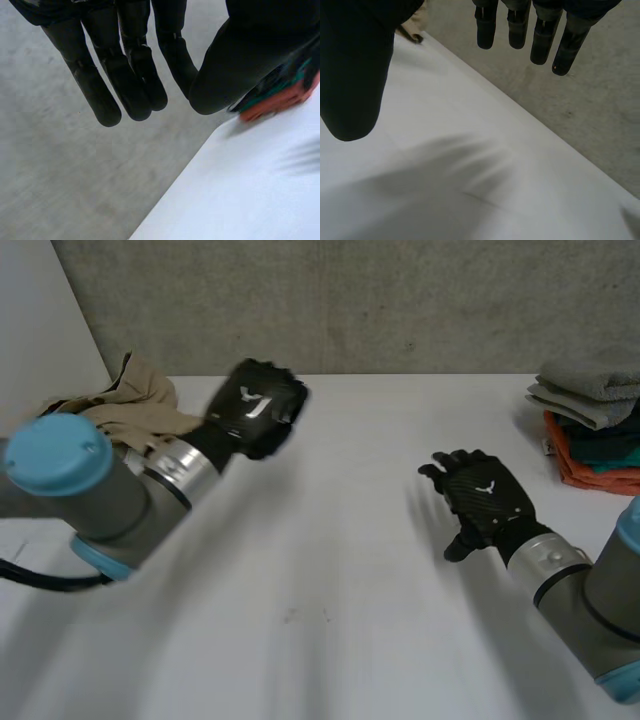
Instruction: Fold the laundry.
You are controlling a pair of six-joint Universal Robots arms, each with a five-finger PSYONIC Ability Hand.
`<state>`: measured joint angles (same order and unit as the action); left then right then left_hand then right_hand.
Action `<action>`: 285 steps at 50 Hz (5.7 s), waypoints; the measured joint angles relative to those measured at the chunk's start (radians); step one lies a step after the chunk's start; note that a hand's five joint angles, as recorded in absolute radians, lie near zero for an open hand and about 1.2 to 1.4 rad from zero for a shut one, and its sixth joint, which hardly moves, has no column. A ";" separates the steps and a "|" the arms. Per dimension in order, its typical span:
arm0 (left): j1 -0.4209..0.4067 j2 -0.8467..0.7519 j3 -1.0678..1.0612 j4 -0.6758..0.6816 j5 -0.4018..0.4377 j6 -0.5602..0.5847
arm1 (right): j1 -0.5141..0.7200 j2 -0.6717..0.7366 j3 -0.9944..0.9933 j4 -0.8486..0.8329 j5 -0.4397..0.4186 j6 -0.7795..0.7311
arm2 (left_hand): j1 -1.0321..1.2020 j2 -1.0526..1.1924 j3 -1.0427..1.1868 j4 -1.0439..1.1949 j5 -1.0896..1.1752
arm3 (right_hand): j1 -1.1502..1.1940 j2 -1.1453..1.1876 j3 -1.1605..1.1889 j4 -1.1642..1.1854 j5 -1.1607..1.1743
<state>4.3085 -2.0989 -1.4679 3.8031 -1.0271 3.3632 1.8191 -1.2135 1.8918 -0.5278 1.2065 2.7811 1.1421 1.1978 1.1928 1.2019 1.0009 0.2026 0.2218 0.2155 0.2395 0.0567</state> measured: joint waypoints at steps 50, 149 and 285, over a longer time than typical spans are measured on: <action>0.517 -0.751 0.857 -0.197 0.131 0.556 | -0.018 0.053 -0.024 0.000 0.018 -0.036 | -0.181 -0.255 -0.252 -0.259 -0.240 | 0.000 0.000 0.000 0.000 0.000; -0.092 0.082 -0.001 -0.202 -0.566 -0.202 | -0.089 -0.104 -0.114 0.326 0.010 -0.037 | -0.011 -0.003 -0.005 -0.004 -0.017 | 0.000 0.000 0.000 0.000 0.000; -0.020 0.264 0.280 -0.537 -0.519 -0.051 | 0.112 -0.075 -0.857 0.661 0.161 -0.099 | 0.009 0.000 0.000 0.000 -0.022 | 0.799 0.955 0.966 0.950 0.931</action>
<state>4.2887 -1.8352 -1.1876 3.2665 -1.5462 3.3118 1.9306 -1.2882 1.0346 0.1336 1.3675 2.6823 1.1512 1.1975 1.1928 1.2019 0.9785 1.0018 1.1768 1.1818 1.1891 0.9878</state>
